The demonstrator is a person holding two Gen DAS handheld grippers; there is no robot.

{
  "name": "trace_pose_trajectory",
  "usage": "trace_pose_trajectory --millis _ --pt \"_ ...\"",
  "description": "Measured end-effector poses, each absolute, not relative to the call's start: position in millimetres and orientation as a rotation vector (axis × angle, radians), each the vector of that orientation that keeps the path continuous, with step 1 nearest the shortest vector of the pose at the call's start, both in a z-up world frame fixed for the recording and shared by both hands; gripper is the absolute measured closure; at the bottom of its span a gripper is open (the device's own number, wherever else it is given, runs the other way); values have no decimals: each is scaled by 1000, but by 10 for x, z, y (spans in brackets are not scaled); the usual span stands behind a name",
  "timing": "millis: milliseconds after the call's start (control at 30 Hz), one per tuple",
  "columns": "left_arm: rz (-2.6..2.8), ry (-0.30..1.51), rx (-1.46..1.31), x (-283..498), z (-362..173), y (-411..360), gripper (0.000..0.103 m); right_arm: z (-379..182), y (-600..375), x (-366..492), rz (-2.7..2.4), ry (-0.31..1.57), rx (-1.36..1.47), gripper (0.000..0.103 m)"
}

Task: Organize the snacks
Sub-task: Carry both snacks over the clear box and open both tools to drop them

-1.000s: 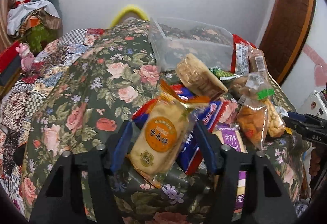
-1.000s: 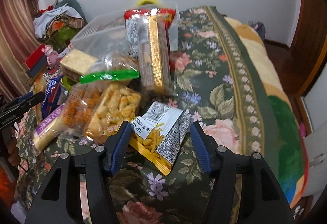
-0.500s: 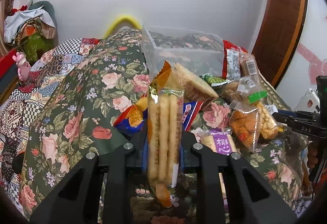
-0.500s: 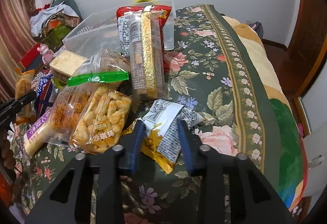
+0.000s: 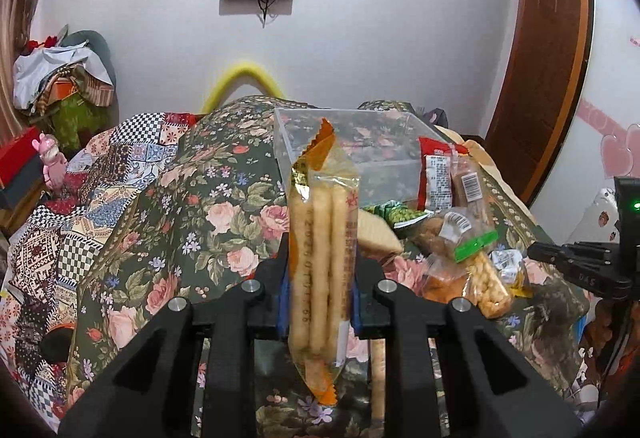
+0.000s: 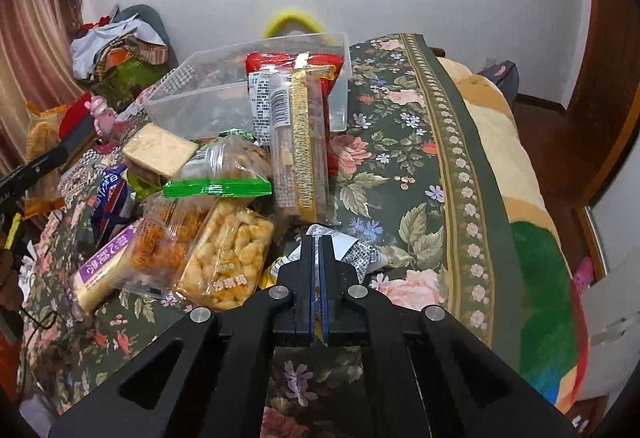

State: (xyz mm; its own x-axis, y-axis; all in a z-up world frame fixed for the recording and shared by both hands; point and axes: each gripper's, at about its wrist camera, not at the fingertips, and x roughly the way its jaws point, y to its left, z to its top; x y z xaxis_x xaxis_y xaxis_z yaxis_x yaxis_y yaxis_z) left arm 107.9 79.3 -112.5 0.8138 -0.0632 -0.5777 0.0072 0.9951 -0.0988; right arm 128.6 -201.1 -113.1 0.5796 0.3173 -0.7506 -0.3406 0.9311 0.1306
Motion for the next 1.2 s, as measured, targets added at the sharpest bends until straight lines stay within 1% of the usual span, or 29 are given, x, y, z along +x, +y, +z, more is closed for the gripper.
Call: trace_pose_trajectory --millis 33,67,100,133,167,300,433,500,533,667,867,1200 --pt "-41 619 -96 1076 -1124 784 81 -1146 -2014 1305 377 883 -21 93" --pt "-46 622 -97 1066 -1128 765 81 -1182 -2021 1337 370 906 -7 77" --pt "-47 625 -93 1061 -1138 753 81 -1215 -2028 1362 358 920 10 57" --pt "-47 630 -87 1059 -1149 736 81 -1236 -2034 1376 343 921 20 51" --pt "-48 635 -80 1058 -1163 722 81 -1268 -2039 1398 321 917 22 47" --pt "-57 654 -61 1051 -1214 681 81 -1409 -1994 1496 315 961 6 47" --pt "-60 656 -63 1054 -1225 665 81 -1548 -2031 1604 355 997 85 47" --pt "-62 655 -64 1065 -1217 650 81 -1607 -2052 1647 364 1018 111 58" --pt "-63 654 -64 1077 -1210 650 81 -1638 -2056 1664 385 1025 127 58" --pt "-67 646 -66 1144 -1160 634 81 -1604 -2044 1650 380 1002 103 68" --pt "-63 630 -57 1368 -1038 632 81 -1339 -2132 1600 347 933 53 70" --pt "-63 577 -34 1846 -722 546 81 -605 -2063 1933 374 728 17 70"
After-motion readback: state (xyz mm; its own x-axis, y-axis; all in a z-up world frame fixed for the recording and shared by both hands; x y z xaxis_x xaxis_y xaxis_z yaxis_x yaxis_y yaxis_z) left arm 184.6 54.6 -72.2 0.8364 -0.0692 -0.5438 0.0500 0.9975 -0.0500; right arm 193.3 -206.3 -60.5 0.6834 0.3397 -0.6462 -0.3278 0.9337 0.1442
